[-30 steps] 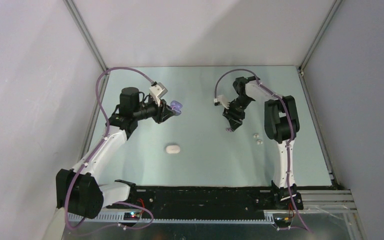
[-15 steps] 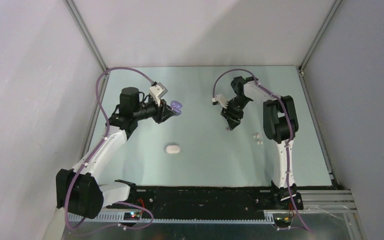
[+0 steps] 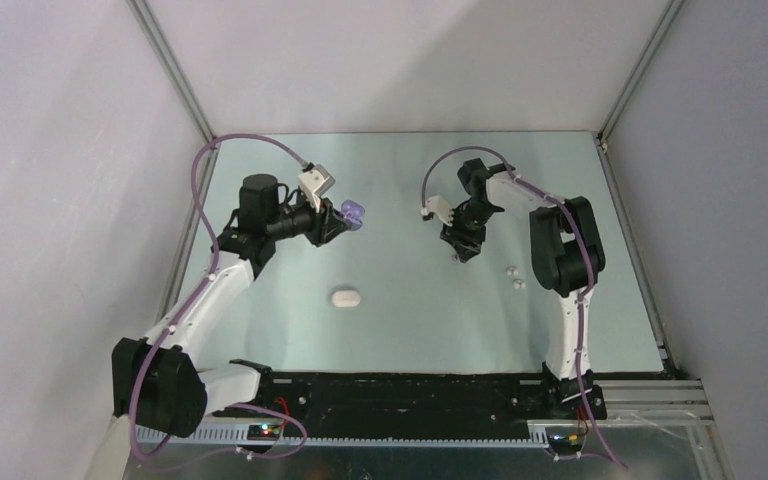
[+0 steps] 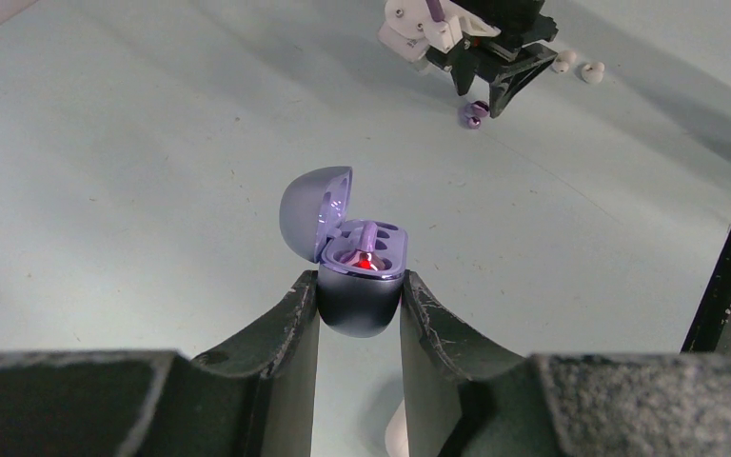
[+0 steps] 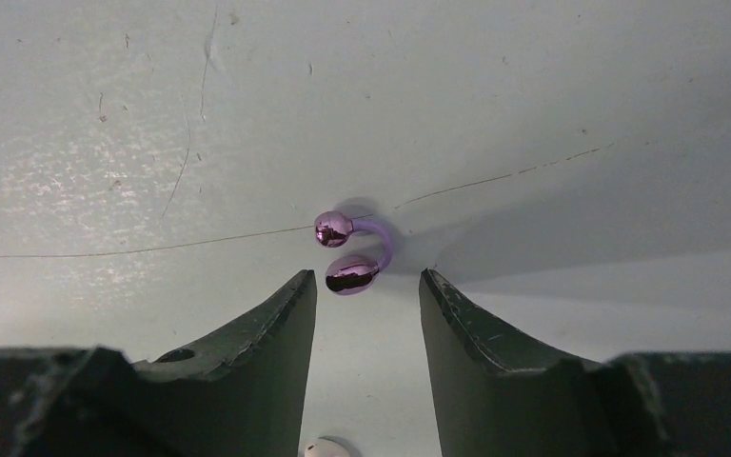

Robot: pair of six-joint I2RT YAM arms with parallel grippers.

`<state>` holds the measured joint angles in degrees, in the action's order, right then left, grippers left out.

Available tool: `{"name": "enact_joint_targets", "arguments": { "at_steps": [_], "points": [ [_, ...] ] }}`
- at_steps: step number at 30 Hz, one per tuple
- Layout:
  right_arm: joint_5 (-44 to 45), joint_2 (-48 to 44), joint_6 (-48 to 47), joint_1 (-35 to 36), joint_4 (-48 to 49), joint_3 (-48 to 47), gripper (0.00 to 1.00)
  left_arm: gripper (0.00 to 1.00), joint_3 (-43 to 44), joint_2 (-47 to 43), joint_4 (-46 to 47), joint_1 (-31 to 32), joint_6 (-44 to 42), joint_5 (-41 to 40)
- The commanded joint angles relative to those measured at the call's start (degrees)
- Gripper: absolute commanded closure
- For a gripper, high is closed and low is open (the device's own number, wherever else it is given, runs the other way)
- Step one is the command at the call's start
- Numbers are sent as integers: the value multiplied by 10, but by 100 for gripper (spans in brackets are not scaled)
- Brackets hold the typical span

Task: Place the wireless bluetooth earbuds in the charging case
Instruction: Adjust the earbud at the center of the board.

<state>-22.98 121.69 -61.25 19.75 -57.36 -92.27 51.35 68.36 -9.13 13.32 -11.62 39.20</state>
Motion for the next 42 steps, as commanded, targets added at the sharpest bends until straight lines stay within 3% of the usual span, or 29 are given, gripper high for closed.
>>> {"name": "enact_joint_targets", "arguments": {
  "at_steps": [1,8,17,26,37,42],
  "points": [
    [10,-12,-4,3,22,38,51,100,9,-3,26,-2,-3,9],
    [-81,-29,-12,-18,-56,-34,50,100,11,-4,17,-2,-11,9],
    [-83,33,15,-20,-71,-103,51,100,15,-7,9,-2,-15,6],
    [-41,44,-4,-19,-49,-83,52,100,12,-9,7,-2,-17,4],
    [-26,5,-16,-21,10,21,54,100,9,-7,13,-2,-14,4],
    [-46,-16,6,-21,33,51,69,100,9,-4,17,-2,-12,5]
  ]
}}
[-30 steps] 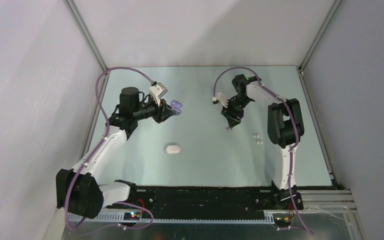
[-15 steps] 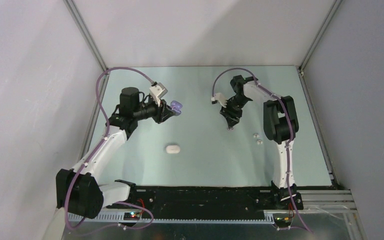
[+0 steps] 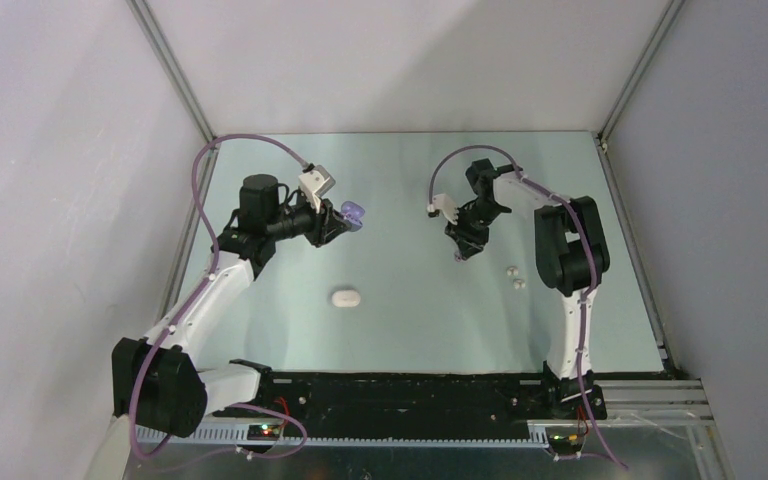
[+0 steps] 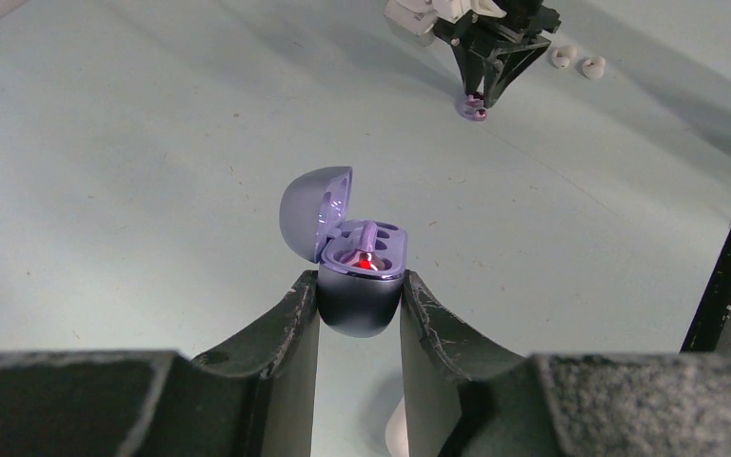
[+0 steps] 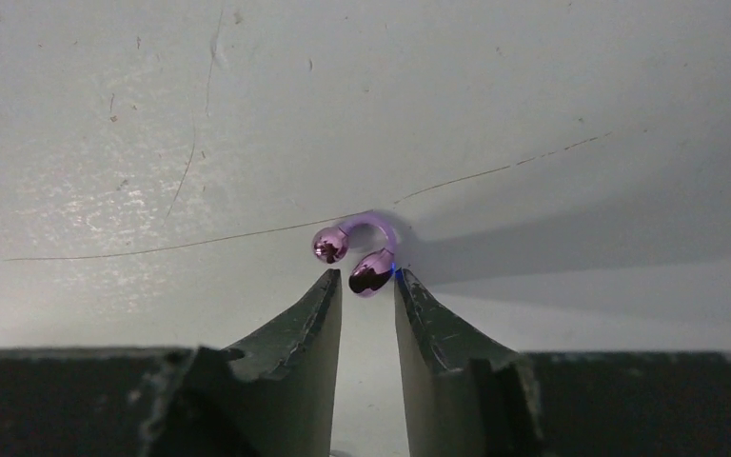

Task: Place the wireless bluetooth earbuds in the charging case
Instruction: Adjust the earbud at the center of the board.

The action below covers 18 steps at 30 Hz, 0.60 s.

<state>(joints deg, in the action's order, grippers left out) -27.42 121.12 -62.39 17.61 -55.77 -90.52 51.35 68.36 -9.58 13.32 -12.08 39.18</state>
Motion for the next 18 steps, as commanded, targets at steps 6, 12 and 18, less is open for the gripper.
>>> {"name": "enact_joint_targets", "arguments": {
  "at_steps": [6,12,18],
  "points": [
    [-19,-35,36,1,42,52,72,100,12,-1,19,-2,-7,6],
    [-47,-30,15,-5,-52,-12,62,100,19,-4,-4,-3,-28,1],
    [-53,-7,-22,5,-105,-70,60,100,19,-3,2,-3,-24,1]
  ]
}}
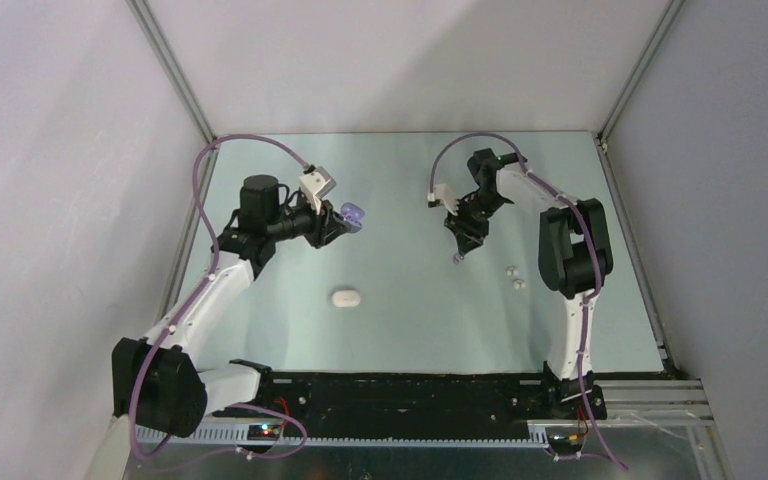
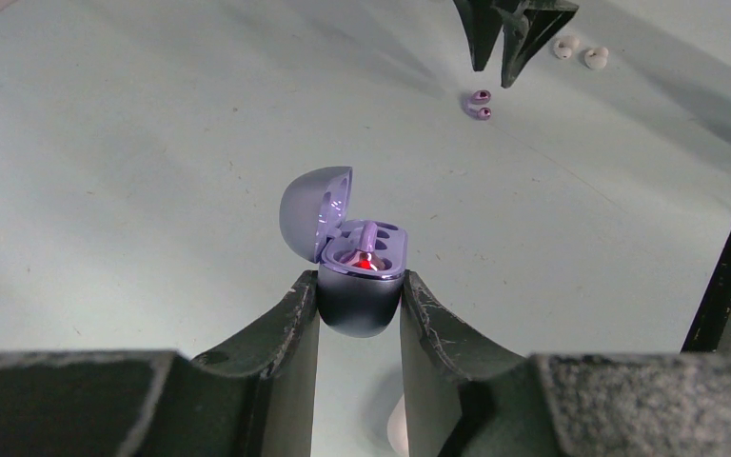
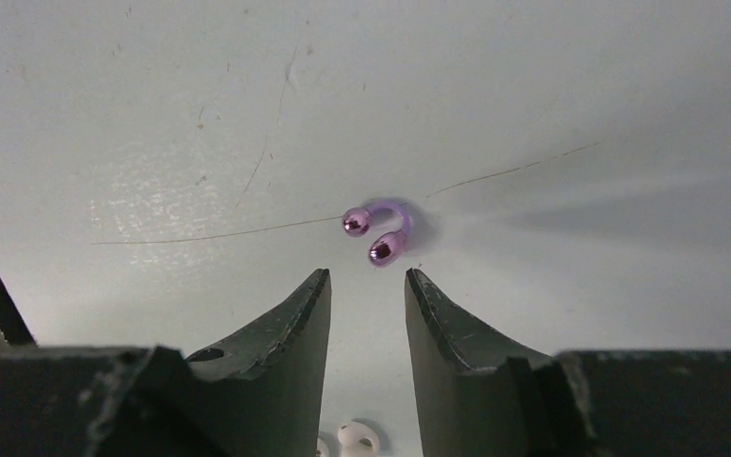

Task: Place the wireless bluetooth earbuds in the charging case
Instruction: Adjust the earbud at the center of the board.

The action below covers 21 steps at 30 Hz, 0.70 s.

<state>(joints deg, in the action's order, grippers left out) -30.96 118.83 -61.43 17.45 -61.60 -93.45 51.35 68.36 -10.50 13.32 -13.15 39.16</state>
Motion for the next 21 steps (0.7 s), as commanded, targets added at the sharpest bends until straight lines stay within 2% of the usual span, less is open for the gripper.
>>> {"name": "enact_joint_targets", "arguments": {
  "at_steps": [1,6,12,21],
  "points": [
    [-14,22,-42,9,-48,-48,60,100,20,-3,9,-3,-15,1],
    [10,45,-83,20,-48,-69,61,100,21,-7,0,-3,-22,-2],
    [23,98,-112,26,-102,-130,62,100,21,-10,-5,-4,-24,-3],
    [52,103,-121,27,-103,-98,64,100,19,-9,-4,-5,-24,-4]
  ]
}}
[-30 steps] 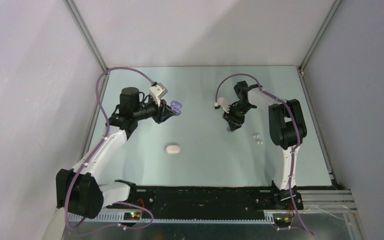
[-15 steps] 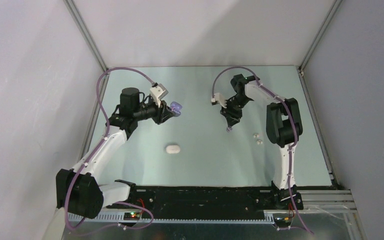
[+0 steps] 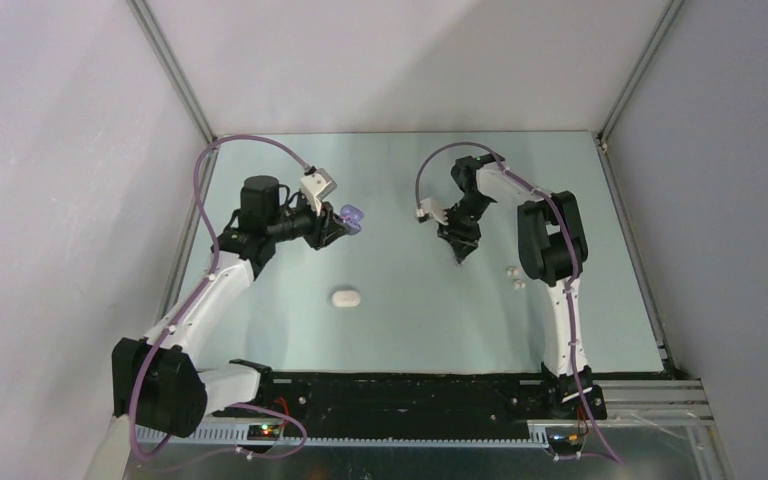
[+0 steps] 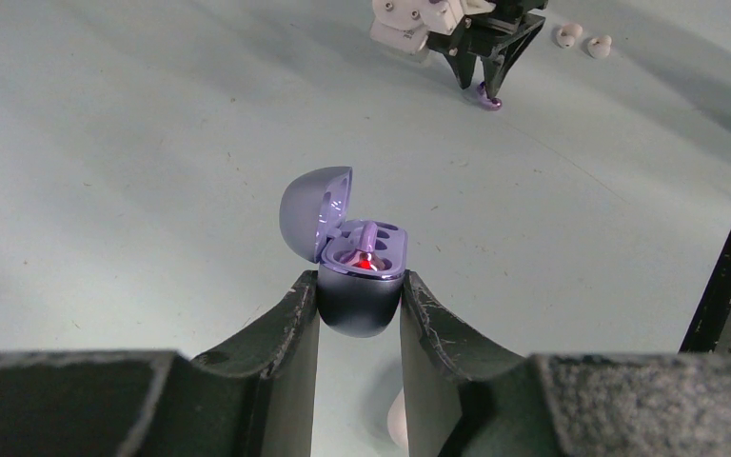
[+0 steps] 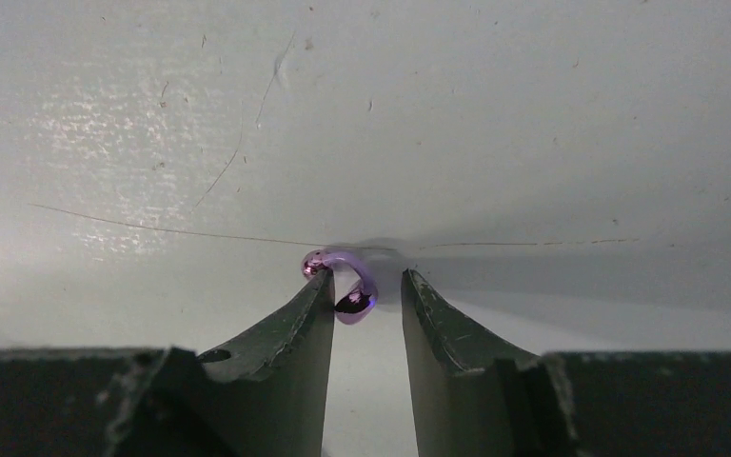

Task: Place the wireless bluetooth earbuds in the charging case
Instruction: Adjust the earbud at the center of the board.

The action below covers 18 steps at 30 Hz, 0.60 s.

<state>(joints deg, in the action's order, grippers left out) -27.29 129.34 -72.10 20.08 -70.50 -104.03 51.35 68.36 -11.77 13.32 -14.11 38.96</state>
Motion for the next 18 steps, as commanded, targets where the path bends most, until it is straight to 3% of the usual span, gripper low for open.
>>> {"name": "enact_joint_targets", "arguments": {
  "at_steps": [1,9,18],
  "points": [
    [18,-4,-11,1,-11,14,64,100,18,-8,10,-5,-13,-2],
    [-4,-27,18,-3,18,55,71,100,21,-3,21,-5,-5,3],
    [-68,-79,85,-23,66,86,96,100,24,1,22,-5,-2,7]
  ]
}}
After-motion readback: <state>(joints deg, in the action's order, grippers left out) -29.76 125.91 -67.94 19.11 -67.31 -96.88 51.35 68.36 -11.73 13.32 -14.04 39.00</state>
